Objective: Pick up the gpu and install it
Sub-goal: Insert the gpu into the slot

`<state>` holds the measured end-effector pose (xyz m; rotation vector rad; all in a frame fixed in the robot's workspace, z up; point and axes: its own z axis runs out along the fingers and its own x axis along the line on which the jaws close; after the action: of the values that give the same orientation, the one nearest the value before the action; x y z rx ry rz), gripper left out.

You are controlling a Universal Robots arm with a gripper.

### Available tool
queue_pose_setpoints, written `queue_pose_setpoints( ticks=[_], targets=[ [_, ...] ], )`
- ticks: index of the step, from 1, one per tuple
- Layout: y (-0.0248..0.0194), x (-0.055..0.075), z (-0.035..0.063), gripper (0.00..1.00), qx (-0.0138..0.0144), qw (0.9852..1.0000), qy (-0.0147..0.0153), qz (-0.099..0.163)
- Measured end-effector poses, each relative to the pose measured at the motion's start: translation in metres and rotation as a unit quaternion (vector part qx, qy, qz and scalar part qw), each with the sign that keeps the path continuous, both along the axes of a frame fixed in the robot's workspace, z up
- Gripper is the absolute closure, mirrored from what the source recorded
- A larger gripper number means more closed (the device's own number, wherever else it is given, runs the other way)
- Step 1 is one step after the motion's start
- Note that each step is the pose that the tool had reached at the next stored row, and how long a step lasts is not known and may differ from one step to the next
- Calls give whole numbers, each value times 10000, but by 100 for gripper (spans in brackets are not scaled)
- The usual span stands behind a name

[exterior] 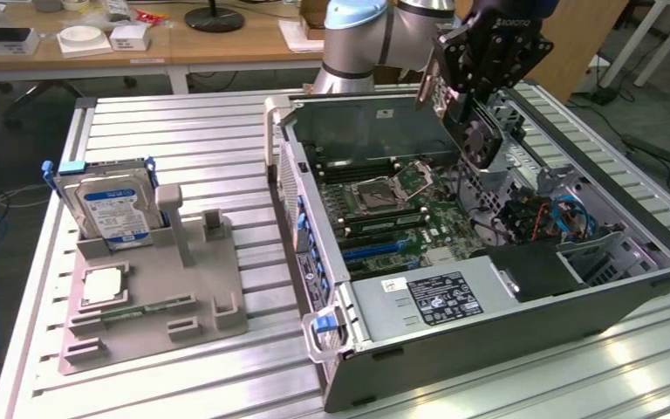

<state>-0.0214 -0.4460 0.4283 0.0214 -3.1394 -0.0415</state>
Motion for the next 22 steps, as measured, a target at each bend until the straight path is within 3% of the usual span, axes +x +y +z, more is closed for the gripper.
queue_pose_setpoints(
  ticks=[5, 11, 22],
  targets=[
    [-1, -1, 0, 74, 0, 9996, 0, 271],
    [-1, -1, 0, 74, 1, 9982, 0, 608],
    [-1, -1, 0, 74, 0, 9923, 0, 1238]
  ],
)
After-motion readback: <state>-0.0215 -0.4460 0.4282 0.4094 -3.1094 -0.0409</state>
